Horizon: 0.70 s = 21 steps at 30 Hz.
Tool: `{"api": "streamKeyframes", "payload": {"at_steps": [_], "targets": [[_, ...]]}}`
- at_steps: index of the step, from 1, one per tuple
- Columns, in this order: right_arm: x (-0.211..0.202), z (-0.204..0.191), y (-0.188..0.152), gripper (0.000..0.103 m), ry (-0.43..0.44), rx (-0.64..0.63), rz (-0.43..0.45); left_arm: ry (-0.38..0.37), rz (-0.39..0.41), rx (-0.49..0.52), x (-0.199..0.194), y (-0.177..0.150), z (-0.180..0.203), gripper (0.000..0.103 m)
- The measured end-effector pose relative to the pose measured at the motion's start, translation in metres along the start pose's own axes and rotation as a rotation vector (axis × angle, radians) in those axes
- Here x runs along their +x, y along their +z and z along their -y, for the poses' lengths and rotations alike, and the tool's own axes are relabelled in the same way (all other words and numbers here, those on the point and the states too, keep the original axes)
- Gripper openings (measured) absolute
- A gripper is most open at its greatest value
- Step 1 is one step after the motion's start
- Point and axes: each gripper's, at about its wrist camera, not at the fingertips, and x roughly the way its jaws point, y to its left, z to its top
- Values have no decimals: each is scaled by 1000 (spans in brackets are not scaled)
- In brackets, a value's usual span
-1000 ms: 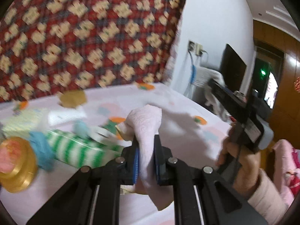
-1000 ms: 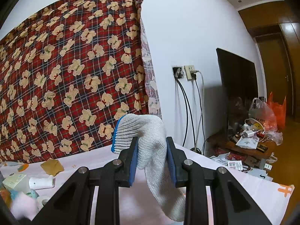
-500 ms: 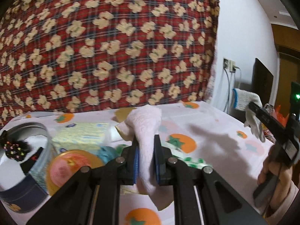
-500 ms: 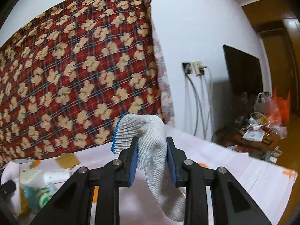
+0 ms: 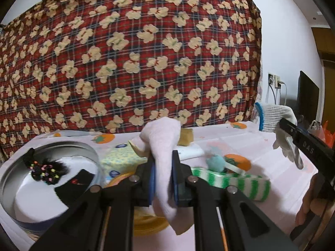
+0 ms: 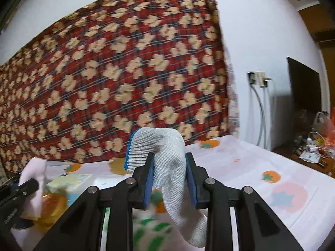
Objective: Organize soft objects
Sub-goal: 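Carry the pink towel and white glove over the metal tin with both grippers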
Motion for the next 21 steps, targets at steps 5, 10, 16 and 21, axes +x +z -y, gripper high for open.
{"api": "streamKeyframes", "payload": {"at_steps": [5,10,16,21], "targets": [[-4,-36,-6,31,81,-18,-10,38,44,8,-9,0,-20,11],[-5,-71,-10,31,151,-38,-17,74,58,-17,-14,-1,-44,11],[-6,-113,-13,31,232,-45,-27,120,61,-60,-18,-5,-76,11],[-9,-146,-16,31,291,-68,-28,157,73,-87,-22,-6,-100,11]]}}
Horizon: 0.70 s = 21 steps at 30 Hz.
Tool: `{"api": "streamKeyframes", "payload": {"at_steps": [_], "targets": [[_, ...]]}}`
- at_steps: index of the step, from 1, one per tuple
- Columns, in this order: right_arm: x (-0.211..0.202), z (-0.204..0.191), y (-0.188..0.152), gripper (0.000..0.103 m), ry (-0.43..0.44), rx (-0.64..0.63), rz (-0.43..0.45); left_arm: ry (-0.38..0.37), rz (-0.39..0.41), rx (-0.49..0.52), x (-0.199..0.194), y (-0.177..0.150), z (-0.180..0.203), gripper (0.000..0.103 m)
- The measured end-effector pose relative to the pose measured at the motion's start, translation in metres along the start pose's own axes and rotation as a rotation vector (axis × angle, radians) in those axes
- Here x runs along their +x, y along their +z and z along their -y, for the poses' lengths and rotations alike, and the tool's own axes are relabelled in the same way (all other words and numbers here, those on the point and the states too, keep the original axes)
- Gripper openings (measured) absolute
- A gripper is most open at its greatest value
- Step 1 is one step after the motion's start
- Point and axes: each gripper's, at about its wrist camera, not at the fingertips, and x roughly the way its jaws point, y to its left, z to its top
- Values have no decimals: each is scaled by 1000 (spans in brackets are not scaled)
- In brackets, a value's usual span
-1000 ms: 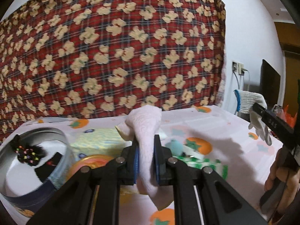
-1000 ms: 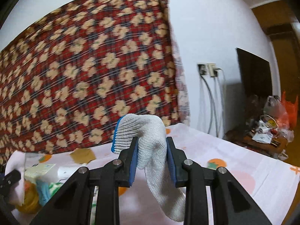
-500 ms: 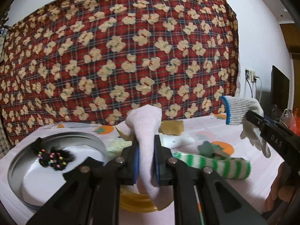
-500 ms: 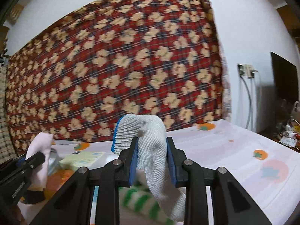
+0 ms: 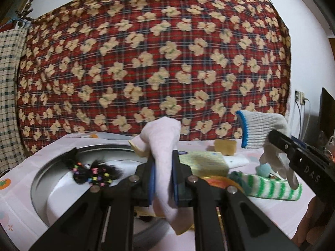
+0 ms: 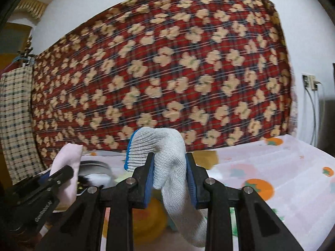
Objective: Organize soft objects
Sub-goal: 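Carry the pink towel and white glove over the metal tin with both grippers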
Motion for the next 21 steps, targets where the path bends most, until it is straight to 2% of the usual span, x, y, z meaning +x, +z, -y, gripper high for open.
{"api": "streamKeyframes", "payload": {"at_steps": [11,21], "targets": [[23,-65,-1,31,114,-14,-17,97,26,-71,0,4,-57,11],[51,-116,-8,31,195,-38,-83,168,26,-129,4,3,-101,11]]}}
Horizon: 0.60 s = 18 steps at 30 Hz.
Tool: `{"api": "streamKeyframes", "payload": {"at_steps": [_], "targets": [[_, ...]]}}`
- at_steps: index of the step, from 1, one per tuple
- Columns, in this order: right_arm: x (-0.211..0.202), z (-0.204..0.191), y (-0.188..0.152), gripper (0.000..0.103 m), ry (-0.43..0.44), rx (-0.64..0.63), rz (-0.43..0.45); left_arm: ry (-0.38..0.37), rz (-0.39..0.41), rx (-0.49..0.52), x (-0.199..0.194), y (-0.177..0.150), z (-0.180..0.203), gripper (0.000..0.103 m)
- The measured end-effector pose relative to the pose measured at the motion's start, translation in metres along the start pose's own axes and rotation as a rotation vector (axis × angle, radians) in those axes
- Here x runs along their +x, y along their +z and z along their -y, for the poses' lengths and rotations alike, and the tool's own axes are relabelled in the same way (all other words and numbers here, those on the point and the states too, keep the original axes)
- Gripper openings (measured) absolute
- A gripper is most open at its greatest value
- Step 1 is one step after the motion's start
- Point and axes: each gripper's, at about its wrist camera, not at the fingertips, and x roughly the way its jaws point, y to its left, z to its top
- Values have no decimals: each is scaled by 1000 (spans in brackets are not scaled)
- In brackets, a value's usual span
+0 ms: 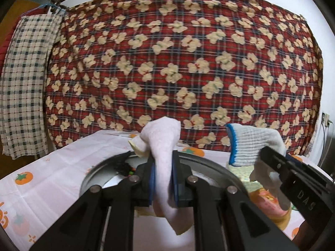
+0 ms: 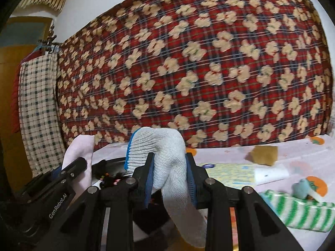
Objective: Organize soft objects
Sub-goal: 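Carry the pink towel and white glove over the metal tin with both grippers, then open both grippers to drop the towel and glove into the tin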
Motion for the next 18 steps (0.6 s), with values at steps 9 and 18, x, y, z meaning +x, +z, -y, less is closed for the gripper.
{"api": "streamKeyframes", "payload": {"at_steps": [9,18], "targets": [[41,-30,-11,31,56,-9,-107,69,-44,-41,16,-2,-23,11],[57,-41,-18,31,60,-81,-159,131,-90,-23,30,-3,-23,11]]}}
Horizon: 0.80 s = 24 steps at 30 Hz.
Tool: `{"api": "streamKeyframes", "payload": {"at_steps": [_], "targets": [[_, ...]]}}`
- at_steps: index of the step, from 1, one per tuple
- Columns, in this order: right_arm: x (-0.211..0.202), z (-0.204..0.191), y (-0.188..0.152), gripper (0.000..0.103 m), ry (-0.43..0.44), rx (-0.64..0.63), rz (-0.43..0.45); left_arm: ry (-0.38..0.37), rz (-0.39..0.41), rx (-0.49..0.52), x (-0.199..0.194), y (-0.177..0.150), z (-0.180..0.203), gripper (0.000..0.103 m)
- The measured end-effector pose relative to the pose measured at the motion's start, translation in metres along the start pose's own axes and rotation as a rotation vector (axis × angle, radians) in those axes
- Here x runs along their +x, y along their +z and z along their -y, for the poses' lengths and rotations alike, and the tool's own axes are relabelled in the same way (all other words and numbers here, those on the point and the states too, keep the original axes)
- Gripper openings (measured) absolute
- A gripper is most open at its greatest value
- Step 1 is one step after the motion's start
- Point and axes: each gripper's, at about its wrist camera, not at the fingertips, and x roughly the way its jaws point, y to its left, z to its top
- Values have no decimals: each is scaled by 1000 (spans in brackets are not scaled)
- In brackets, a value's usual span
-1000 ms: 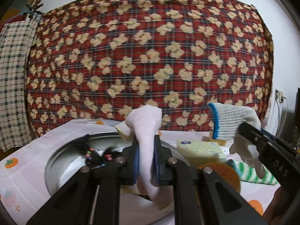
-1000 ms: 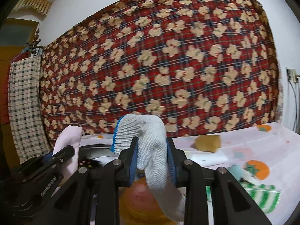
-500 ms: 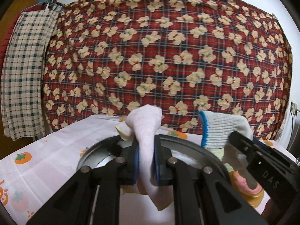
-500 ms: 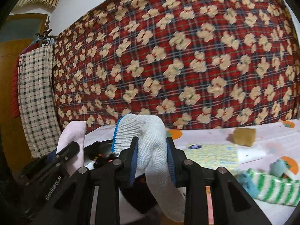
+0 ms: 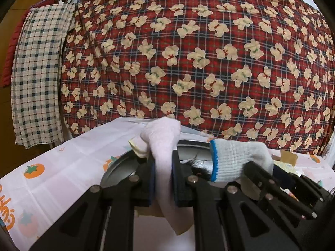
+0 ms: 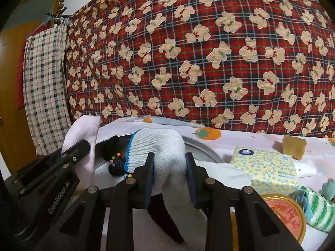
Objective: Organize soft objects
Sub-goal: 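Open both grippers to drop the towel and glove into the tin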
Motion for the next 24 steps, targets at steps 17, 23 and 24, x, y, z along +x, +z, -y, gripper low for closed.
{"api": "streamKeyframes", "payload": {"at_steps": [17,23,24], "targets": [[-14,16,0,80,22,80,66,92,12,38,-1,0,5,31],[-25,26,0,80,-26,106,102,202,31,19,-7,-1,3,88],[-26,26,0,80,-33,105,106,213,32,11,-8,-1,2,89]]}}
